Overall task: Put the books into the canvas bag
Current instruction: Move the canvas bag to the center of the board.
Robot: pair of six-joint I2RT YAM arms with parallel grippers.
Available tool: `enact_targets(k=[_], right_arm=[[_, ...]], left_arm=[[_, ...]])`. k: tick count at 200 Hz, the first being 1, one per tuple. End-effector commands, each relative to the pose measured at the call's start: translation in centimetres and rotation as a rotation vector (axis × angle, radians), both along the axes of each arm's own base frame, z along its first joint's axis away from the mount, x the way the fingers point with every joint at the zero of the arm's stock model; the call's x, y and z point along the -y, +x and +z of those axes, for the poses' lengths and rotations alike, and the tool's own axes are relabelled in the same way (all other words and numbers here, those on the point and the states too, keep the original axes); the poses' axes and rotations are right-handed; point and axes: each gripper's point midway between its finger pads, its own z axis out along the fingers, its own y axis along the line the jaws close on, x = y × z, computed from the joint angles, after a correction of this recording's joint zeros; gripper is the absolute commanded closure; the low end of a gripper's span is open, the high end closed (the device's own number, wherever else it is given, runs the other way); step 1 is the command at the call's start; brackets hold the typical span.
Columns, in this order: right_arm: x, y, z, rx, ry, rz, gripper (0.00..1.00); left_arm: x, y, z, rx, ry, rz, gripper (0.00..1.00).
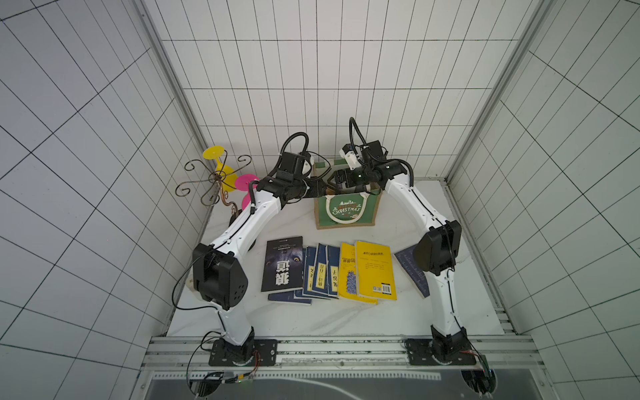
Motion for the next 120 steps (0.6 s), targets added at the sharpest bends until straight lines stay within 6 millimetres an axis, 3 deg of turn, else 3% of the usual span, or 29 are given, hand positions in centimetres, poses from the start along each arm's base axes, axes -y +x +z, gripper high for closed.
enact_targets(k=[1, 45, 74, 120], right_arm=[[-0.6, 0.3, 2.5, 0.051, 0.044, 0.035, 0.02], [-0.4, 0.1, 1.6, 0.029, 0.033, 0.025, 0.02], [-0.1, 0.0, 0.8, 0.015, 0.022, 0.011, 0.02], [0.0, -0.9, -0.6, -0.011, -0.012, -0.004, 0.02]], left_arm=[[-0.9, 1.6, -0.8, -0.008, 0.053, 0.054, 0.54], [-1.8, 3.1, -2.3, -0.018, 0.115, 0.098, 0.74], [-1.8, 3.2, -2.9, -0.028, 0.123, 0.086, 1.00], [-2.6, 0.3, -5.1, -0.094, 0.132, 0.077, 1.00]])
